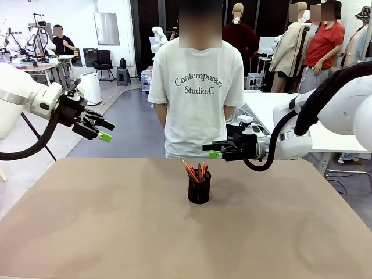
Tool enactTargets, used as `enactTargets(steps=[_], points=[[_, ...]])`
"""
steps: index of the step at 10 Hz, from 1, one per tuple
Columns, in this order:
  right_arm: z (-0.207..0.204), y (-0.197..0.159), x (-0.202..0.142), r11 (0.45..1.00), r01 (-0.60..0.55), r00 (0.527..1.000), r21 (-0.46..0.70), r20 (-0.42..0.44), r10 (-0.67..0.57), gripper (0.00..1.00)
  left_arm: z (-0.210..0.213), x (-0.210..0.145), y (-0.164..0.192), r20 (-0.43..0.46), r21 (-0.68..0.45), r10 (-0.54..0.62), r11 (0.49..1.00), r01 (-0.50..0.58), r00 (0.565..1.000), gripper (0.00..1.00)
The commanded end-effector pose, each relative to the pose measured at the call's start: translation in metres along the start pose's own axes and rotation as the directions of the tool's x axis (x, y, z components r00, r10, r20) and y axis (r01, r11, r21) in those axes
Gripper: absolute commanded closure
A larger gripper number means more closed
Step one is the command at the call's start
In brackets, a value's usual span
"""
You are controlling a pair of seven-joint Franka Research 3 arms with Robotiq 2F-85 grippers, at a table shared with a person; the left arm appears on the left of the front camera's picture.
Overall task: Place the pens into the pen holder.
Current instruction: Pick up a writing instrument from the table and place it into the Pen holder.
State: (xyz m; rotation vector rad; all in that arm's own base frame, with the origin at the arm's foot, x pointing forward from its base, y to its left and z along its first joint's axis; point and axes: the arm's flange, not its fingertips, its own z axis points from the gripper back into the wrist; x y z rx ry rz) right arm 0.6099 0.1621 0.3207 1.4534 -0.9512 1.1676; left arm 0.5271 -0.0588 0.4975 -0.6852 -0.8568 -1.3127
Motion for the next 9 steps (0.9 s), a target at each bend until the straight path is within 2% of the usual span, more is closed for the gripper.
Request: enactTargets(steps=[1,5,7,9], points=[[0.002,0.004,0.004,1.0,-0.022,0.998,0.01,-0.052,0.022,0.0,0.001,0.001,-0.001,0.0,-0.002,0.006,1.0,-0.006,1.0,0.0],[0.01,0.014,0.027,0.994,-0.07,0.967,-0.084,-0.251,0.047,0.0,0.001,0.001,-0.001,0.0,-0.002,0.006,1.0,-0.006,1.0,0.0],[0.014,0.022,0.043,0.988,-0.117,0.958,-0.103,-0.273,0.085,0.0,0.001,0.001,-0.001,0.0,-0.002,0.006,1.0,-0.006,1.0,0.0],[0.019,0.032,0.057,0.984,-0.114,0.933,-0.14,-0.356,0.057,0.0,0.001,0.001,-0.001,0.0,-0.002,0.006,1.0,-0.006,1.0,0.0]])
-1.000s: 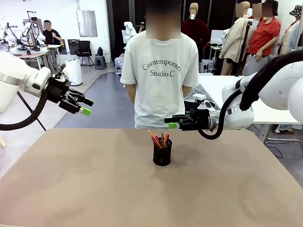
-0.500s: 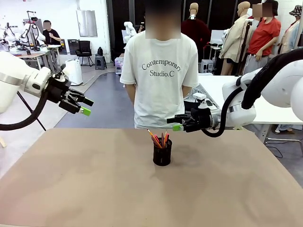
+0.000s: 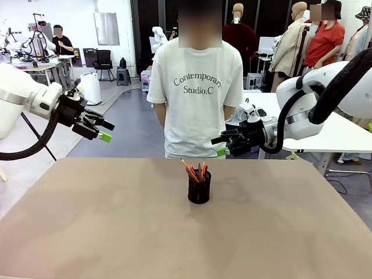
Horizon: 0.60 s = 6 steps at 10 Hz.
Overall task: Place the pens into the pen holder.
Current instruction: Pick up a writing instrument from the table and place it into the Pen holder.
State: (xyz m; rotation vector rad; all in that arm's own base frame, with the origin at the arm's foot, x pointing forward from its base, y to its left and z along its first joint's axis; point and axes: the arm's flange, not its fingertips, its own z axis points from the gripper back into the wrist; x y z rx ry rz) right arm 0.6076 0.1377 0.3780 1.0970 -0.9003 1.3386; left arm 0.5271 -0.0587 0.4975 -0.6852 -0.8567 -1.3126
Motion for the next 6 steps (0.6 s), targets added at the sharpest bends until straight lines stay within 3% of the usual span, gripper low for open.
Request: enactTargets(steps=[1,6], points=[[0.011,0.017,0.013,0.998,0.029,0.992,-0.064,-0.12,-0.037,0.0,0.001,0.001,-0.001,0.0,-0.002,0.006,1.0,-0.006,1.0,0.0],[0.067,0.036,0.038,0.972,0.045,0.937,-0.23,-0.327,-0.121,0.0,0.001,0.001,-0.001,0.0,-0.002,0.006,1.0,-0.006,1.0,0.0]])
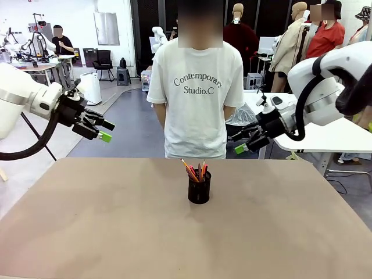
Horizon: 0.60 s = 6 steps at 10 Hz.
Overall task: Place the pens into the pen holder.
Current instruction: Pick up a writing instrument from the table and place it into the Pen holder.
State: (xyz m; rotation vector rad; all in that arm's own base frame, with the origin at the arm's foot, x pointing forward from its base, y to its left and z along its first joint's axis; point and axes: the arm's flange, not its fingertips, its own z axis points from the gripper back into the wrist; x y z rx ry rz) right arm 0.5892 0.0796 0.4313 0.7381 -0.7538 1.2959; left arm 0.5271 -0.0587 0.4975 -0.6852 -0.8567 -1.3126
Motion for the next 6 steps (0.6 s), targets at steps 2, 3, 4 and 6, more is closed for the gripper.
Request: enactTargets(steps=[2,3,4,6], points=[[0.029,0.01,0.008,1.0,0.025,0.997,0.014,-0.08,-0.024,0.0,0.001,0.001,-0.001,0.0,-0.002,0.006,1.0,-0.006,1.0,0.0],[0.041,0.009,0.008,1.0,0.02,0.995,0.013,-0.102,-0.018,0.0,0.001,0.001,-0.001,0.0,-0.002,0.006,1.0,-0.006,1.0,0.0],[0.048,0.009,0.008,1.0,0.019,0.993,0.022,-0.114,-0.016,0.0,0.001,0.001,-0.001,0.0,-0.002,0.006,1.0,-0.006,1.0,0.0],[0.071,0.009,0.005,0.999,0.029,0.995,0.028,-0.101,-0.026,0.0,0.001,0.001,-0.001,0.0,-0.002,0.006,1.0,-0.006,1.0,0.0]])
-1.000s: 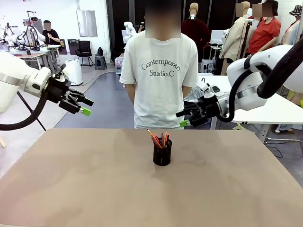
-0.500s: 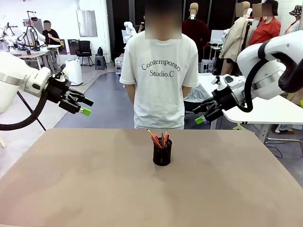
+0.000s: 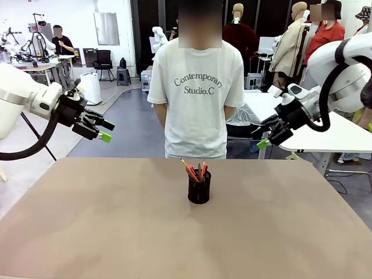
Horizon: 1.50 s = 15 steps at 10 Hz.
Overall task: Place the pens into the pen holder.
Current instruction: Pick up a writing instrument from the table and place it into the Pen holder.
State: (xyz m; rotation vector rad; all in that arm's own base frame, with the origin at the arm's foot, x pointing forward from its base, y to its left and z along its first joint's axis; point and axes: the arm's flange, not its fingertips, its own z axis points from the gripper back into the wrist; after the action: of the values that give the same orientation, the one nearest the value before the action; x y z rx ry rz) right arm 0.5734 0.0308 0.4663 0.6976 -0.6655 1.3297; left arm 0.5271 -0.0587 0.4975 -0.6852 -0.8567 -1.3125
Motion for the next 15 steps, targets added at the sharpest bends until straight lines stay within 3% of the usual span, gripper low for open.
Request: enactTargets(steps=[1,9,15], points=[[0.018,-0.003,0.001,1.0,0.025,1.0,-0.013,-0.019,-0.025,0.0,0.001,0.001,-0.001,0.0,-0.002,0.006,1.0,-0.006,1.0,0.0],[0.051,-0.003,-0.018,0.997,0.053,0.998,-0.049,0.028,-0.052,0.0,0.001,0.001,-0.001,0.0,-0.002,0.006,1.0,-0.006,1.0,0.0],[0.048,-0.002,-0.023,0.998,0.042,0.999,-0.055,0.017,-0.041,0.0,0.001,0.001,-0.001,0.0,-0.002,0.006,1.0,-0.006,1.0,0.0]])
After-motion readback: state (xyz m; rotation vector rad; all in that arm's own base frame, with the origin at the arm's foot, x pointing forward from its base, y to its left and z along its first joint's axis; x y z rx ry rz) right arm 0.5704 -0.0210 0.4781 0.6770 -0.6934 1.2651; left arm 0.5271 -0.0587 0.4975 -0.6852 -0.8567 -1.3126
